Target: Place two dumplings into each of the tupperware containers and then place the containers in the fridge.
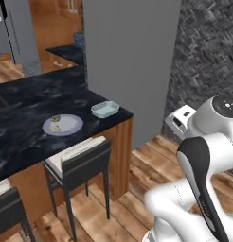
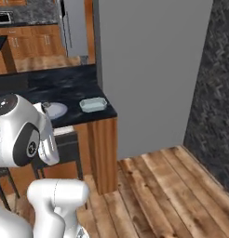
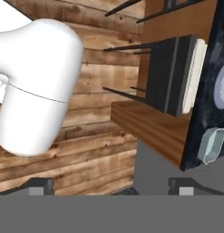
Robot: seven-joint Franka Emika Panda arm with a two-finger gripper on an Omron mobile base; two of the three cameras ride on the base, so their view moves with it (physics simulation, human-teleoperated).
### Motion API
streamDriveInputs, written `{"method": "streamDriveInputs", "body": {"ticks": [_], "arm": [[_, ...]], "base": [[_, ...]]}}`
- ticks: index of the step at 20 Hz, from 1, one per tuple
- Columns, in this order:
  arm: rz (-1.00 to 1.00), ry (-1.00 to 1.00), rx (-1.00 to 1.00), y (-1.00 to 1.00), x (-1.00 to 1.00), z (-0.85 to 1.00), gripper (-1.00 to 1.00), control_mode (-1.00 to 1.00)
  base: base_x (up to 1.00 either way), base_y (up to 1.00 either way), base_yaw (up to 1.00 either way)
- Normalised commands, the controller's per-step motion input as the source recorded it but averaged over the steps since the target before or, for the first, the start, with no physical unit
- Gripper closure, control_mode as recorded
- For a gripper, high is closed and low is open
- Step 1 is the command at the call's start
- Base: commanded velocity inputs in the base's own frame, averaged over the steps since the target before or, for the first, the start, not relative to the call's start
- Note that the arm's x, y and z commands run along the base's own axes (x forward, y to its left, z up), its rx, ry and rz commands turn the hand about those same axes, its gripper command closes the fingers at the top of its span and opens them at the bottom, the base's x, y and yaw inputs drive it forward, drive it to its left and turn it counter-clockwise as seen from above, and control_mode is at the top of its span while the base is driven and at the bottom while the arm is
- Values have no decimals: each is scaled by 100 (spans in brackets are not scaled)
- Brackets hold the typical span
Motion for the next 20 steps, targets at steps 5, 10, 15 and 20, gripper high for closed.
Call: {"method": "streamDriveInputs", "body": {"ticks": [5,10,15,20], "arm": [[0,0,0,0,0,0,-100,100],[0,0,0,0,0,0,-100,100],[0,0,0,0,0,0,-100,100],[0,0,0,0,0,0,-100,100]], "base": [[100,-19,23],[77,-2,26],[16,-26,39],[57,-47,37]]}}
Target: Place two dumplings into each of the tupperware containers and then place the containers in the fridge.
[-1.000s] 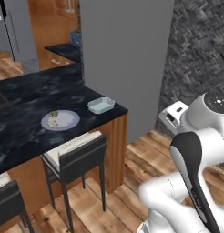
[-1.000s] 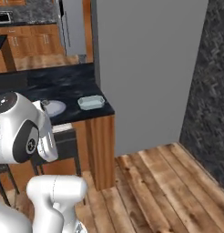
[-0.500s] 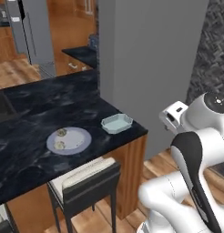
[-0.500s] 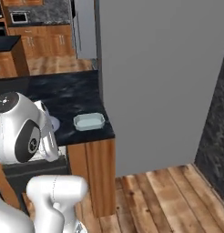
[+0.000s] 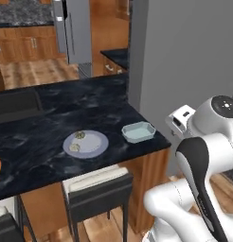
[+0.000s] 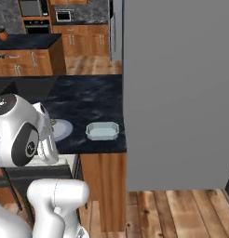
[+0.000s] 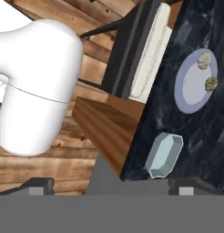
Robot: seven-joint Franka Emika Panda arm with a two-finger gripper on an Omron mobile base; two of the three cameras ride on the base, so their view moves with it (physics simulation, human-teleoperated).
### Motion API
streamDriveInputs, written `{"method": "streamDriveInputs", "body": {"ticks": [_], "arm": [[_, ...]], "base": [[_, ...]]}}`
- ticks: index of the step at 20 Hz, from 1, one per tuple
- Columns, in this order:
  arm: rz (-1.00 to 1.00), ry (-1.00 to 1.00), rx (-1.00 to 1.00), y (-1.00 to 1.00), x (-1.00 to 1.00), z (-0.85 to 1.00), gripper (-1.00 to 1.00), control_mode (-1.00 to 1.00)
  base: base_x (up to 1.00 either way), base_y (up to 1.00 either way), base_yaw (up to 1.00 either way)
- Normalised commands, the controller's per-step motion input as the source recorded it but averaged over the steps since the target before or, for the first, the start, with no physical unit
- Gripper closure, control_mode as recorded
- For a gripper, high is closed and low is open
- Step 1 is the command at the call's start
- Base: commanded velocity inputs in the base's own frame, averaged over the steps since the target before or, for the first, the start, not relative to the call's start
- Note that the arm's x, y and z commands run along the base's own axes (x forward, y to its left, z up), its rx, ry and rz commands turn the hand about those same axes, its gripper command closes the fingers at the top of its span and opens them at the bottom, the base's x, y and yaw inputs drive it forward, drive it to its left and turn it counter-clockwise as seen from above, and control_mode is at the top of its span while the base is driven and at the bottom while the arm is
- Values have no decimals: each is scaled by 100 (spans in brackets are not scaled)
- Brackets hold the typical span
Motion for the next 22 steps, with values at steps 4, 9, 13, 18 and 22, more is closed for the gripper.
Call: {"method": "streamDriveInputs", "body": {"ticks": [4,9,13,18,22], "arm": [[0,0,0,0,0,0,-100,100],[0,0,0,0,0,0,-100,100],[0,0,0,0,0,0,-100,100],[32,0,1,-17,32,-18,-100,-100],[33,0,2,3,68,-11,-100,-100]], "base": [[55,-39,34],[25,-17,33],[12,-14,39],[4,-3,8],[0,0,0]]}}
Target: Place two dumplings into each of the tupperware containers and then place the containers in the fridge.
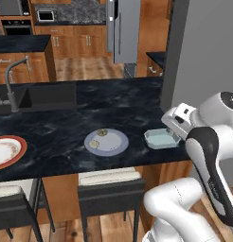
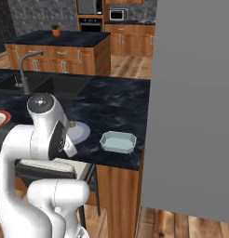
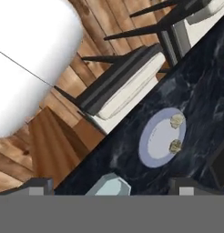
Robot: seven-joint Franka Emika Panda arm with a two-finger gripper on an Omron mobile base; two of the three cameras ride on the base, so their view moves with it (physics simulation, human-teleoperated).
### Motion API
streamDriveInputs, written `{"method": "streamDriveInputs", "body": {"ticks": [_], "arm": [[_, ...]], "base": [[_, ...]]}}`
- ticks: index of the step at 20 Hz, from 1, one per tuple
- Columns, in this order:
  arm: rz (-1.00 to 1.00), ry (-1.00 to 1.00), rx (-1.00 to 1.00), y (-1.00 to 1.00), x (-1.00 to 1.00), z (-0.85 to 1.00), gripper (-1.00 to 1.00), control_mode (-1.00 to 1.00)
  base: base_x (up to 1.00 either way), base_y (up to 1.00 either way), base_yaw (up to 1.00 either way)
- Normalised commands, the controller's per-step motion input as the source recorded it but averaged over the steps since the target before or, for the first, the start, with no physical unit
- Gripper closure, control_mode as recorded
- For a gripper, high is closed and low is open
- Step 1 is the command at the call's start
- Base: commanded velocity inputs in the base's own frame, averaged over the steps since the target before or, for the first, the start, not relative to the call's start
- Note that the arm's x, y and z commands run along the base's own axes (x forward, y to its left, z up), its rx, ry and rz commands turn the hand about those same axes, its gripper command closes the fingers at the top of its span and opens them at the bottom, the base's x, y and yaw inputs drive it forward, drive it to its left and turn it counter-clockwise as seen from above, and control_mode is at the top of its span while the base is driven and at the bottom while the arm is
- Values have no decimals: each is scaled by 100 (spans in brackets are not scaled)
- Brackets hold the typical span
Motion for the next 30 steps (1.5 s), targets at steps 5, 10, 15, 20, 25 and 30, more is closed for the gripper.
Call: {"method": "streamDriveInputs", "body": {"ticks": [5,10,15,20,25,30], "arm": [[11,0,0,71,75,-11,-100,-100],[11,6,-3,81,87,-26,-100,-100],[8,22,-13,89,100,-49,-100,-100],[3,13,-5,36,100,-41,-100,-100],[0,5,0,0,96,-30,-100,-100],[0,0,-1,15,68,-47,-100,-100]], "base": [[0,0,0],[0,0,0],[0,0,0],[0,0,0],[0,0,0],[0,0,0]]}}
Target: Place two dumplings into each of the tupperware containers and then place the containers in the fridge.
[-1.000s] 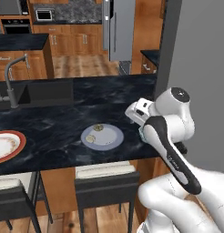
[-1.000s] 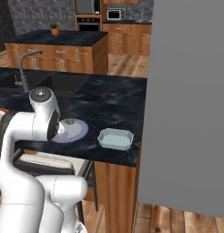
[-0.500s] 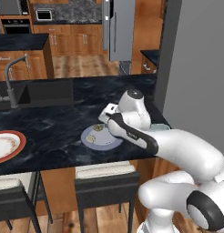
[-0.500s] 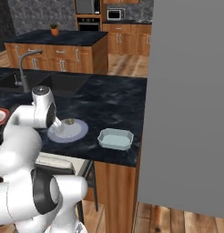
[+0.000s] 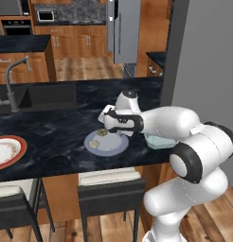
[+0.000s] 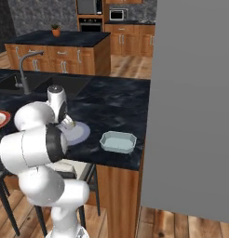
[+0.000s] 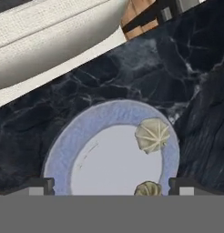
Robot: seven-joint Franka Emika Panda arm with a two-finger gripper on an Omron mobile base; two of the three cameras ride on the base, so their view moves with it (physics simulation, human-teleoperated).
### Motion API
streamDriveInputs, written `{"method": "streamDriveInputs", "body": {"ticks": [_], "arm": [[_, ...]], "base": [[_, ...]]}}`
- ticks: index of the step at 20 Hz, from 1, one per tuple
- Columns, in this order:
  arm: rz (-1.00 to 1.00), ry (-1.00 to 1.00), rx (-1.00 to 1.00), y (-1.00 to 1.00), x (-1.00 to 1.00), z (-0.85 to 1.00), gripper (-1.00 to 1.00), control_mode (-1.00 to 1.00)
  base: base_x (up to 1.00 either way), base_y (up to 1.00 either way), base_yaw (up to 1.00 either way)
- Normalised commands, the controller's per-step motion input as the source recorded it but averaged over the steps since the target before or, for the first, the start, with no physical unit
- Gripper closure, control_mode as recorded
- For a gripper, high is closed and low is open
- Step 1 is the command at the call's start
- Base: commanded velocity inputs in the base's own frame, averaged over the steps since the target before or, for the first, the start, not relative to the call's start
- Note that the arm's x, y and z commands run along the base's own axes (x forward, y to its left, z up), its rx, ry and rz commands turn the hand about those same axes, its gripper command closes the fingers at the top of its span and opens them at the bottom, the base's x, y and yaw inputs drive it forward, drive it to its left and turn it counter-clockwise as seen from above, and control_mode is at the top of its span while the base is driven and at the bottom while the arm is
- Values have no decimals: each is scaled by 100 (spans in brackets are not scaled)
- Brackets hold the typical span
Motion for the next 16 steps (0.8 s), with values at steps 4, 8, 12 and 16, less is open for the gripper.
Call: {"method": "streamDriveInputs", "body": {"ticks": [4,8,12,16], "arm": [[0,0,-4,25,63,-56,-100,-100],[0,0,-1,8,60,-48,-100,-100],[0,0,0,0,53,-41,-100,-100],[0,0,0,4,43,-32,-100,-100]], "base": [[0,0,0],[0,0,0],[0,0,0],[0,0,0]]}}
